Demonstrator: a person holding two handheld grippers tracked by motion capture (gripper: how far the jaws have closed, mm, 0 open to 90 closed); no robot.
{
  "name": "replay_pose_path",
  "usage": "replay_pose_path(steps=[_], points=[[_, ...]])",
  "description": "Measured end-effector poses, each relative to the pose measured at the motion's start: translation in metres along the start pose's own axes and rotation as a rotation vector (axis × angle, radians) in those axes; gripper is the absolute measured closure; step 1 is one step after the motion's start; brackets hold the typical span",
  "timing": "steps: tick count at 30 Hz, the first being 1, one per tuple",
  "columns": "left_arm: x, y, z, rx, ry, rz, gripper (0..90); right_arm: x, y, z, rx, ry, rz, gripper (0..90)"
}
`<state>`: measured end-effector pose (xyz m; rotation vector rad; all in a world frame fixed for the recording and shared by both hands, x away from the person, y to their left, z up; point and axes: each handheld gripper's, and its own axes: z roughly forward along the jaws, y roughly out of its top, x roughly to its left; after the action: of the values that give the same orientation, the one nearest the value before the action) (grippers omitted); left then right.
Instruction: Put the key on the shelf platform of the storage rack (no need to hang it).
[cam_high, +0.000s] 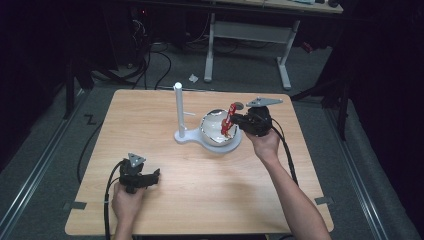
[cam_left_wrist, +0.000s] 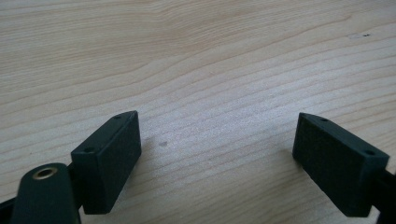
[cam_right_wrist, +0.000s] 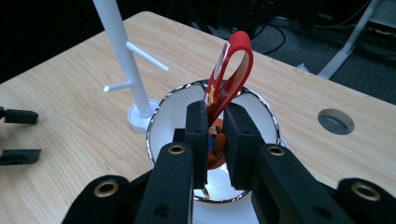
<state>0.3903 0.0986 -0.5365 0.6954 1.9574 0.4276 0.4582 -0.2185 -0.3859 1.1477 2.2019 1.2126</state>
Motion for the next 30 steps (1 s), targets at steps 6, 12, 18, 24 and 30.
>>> replay_pose_path(steps=[6,12,18,24,30], points=[[-0.001,0.000,0.000,0.003,0.004,-0.010,15.7,0.002,-0.001,0.013,0.018,-0.011,0.001,81.2],[-0.001,-0.001,0.000,0.005,0.006,-0.012,15.7,0.003,-0.002,0.021,0.029,-0.011,-0.003,81.1],[-0.001,-0.001,0.000,0.005,0.004,-0.010,15.6,0.003,-0.003,0.033,0.048,-0.004,0.021,81.0],[-0.001,-0.001,-0.001,0.004,0.004,-0.009,15.7,0.001,-0.009,0.046,0.068,0.017,0.047,80.9],[-0.001,-0.001,-0.001,0.005,0.002,-0.009,15.7,0.001,-0.015,0.056,0.080,0.038,0.066,80.8]])
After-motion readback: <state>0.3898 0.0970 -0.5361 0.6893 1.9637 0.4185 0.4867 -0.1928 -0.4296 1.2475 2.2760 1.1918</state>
